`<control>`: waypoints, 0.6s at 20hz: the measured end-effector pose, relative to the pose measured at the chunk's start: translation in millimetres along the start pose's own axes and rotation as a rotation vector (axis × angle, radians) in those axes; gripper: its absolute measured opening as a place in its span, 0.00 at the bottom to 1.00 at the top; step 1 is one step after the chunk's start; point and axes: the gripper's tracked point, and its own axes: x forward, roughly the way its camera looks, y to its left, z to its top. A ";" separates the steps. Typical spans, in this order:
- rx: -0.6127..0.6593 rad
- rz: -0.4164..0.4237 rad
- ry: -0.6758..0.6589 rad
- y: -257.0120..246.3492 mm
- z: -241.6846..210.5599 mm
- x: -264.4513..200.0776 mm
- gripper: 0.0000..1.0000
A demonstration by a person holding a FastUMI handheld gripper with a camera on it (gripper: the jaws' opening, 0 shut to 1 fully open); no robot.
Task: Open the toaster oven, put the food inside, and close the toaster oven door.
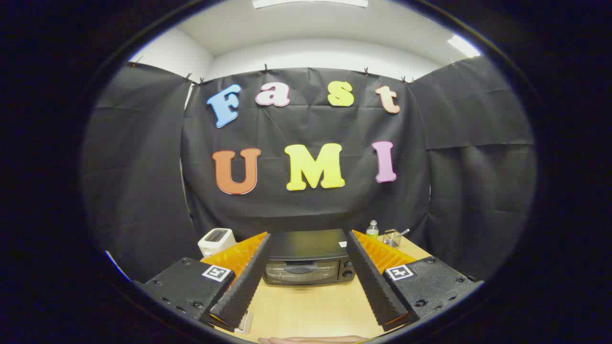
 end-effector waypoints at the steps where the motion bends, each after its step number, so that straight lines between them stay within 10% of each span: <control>1: -0.008 0.008 -0.003 2.3 -2.2 -4.8 1.00; 12: -0.035 0.034 0.042 18.6 -21.8 -12.7 1.00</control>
